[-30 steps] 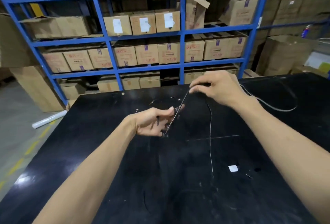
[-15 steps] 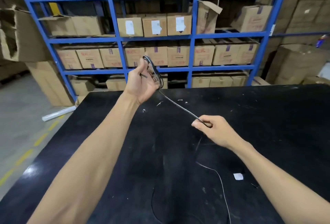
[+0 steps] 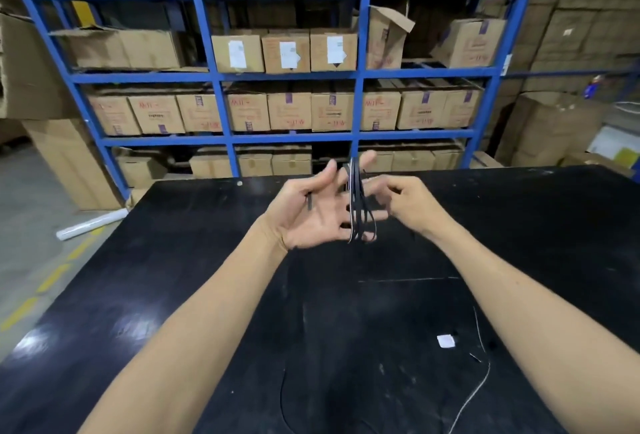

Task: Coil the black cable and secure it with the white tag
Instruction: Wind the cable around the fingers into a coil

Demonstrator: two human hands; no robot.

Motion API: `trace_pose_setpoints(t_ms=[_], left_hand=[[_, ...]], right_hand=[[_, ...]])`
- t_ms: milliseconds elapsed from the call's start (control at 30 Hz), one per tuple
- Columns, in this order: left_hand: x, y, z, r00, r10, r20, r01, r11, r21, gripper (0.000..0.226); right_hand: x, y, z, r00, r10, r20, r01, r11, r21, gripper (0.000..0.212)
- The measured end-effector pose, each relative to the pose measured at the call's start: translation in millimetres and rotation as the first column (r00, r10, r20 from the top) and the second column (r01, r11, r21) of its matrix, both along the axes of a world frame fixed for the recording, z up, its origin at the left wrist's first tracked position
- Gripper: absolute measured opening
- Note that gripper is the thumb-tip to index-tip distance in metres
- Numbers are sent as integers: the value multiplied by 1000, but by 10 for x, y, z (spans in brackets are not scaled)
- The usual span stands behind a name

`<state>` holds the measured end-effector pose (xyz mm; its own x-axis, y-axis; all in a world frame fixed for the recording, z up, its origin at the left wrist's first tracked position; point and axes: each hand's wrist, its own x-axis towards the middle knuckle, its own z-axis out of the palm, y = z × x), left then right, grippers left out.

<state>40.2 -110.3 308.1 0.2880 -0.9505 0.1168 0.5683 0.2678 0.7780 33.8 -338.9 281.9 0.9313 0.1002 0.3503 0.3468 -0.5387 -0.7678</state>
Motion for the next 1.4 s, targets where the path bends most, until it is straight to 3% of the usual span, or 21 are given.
trace_pose_setpoints(t_ms=[67,133,233,333,433,533,600,700,800,867,967,1000,1133,1233,1300,1400], left_hand=[[78,18,170,985,173,-23,-174,977,-124,53],[178,75,330,919,393,-24,-393,909,-139,49],[378,207,423,785,618,-50,-620,780,-87,42],[533,348,287,687,721,89,-727,683,69,45],[552,407,-7,724,619,304,-690,647,326,42],[403,312,-280,884,336,326,-467,678,567,43],[272,193,-361,965,116,236,-238,768,594,52],[150,93,-306,991,-62,115,6,899,438,49],[85,98,-111,999,-38,36,29,977,212,55],[76,89,7,1000,-3,14,3,999,43,56],[119,33,156,991,135,-9,-135,985,-109,52],[136,27,202,980,200,-7,-200,973,-113,49],[290,133,214,887,463,-5,-463,886,-22,38],[418,283,47,848,522,89,-530,833,161,39],[451,375,-88,843,489,226,-538,772,337,32],[365,435,-293,913,291,287,-406,732,547,35]], right_hand=[[-61,151,-248,996,45,-80,-42,998,43,21],[-174,264,-452,990,72,-117,-67,997,45,29],[-337,266,-558,986,80,-143,-80,997,8,22],[-419,151,-386,992,59,-112,-64,997,-44,13],[-386,-7,-26,1000,-21,9,22,993,-117,4],[-264,-93,327,986,-96,136,119,979,-167,9],[-152,-110,433,972,-122,199,158,972,-174,12],[-20,-133,390,974,-123,190,151,978,-142,12],[23,-93,139,997,-75,11,75,997,-3,15],[-20,17,-109,996,29,-80,-22,996,87,31],[-198,239,-438,968,190,-164,-156,967,202,20],[-257,291,-504,959,211,-188,-172,964,204,27],[-403,285,-426,961,184,-208,-172,982,75,27],[-392,100,-65,991,55,-121,-79,976,-205,13],[-353,28,230,999,-34,-26,20,904,-426,12],[-208,48,597,992,-41,120,96,864,-495,13]])
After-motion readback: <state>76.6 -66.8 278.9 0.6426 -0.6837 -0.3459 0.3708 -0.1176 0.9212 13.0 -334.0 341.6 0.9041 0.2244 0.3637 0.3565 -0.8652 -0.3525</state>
